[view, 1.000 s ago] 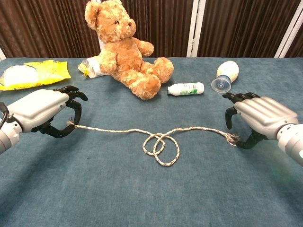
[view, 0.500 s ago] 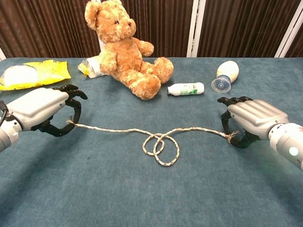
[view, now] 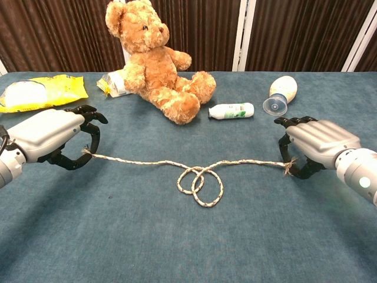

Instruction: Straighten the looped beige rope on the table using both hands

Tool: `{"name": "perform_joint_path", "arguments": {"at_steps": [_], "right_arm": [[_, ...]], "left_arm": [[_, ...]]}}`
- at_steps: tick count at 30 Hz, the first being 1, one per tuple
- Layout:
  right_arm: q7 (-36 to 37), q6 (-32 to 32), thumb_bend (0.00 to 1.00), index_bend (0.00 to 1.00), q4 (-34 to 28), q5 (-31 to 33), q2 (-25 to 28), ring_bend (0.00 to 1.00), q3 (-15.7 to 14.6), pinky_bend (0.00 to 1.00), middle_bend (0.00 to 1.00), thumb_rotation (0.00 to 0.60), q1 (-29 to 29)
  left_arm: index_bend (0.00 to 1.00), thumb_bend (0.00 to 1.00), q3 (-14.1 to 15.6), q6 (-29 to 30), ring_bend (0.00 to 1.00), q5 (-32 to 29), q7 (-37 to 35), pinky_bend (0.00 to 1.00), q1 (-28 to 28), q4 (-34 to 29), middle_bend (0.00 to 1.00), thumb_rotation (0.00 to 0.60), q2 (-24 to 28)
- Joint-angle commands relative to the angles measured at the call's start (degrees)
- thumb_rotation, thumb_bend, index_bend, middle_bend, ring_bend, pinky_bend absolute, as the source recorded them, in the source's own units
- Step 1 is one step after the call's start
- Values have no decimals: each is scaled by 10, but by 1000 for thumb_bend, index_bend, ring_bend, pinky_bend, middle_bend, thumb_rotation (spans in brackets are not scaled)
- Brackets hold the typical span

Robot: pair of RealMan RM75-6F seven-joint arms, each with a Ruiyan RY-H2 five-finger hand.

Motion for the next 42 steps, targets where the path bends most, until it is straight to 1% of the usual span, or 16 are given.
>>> {"name": "perform_joint_path", "arguments": {"at_steps": [1,6,12,15,19,24,31,42], "right_arm": [[6,6,605,770,-6,-5,9,0,-3,0,104,600,-1],[33,24,607,775,-22,-21,41,0,-5,0,110,600,-11],[88,42,607,776,-40,-29,106,0,2,0,112,600,-31],[111,43,607,776,-40,-28,129,0,4,0,112,600,-39],[140,40,607,777,-24,-29,155,0,-1,0,112,600,-50],[170,33,608,777,11,-30,168,0,-10,0,112,600,-62],[213,16,608,777,62,-26,170,0,-16,0,117,600,-72],[263,-7,607,777,114,-22,169,0,-13,0,117,600,-80]], "left_arm": [[668,441,0,3,35,1,0,177,1,0,152,600,2],[668,442,-1,16,36,5,0,179,6,-3,152,600,15],[668,441,5,33,36,10,-2,180,20,-1,152,600,44],[668,441,9,36,36,9,-4,181,28,4,153,600,55],[668,442,17,45,36,9,-13,181,42,15,153,600,69],[668,441,23,53,37,11,-24,181,54,24,154,600,80],[668,442,21,50,37,5,-33,182,62,41,154,600,85],[668,442,14,33,43,-14,-53,183,70,87,158,600,79]]}}
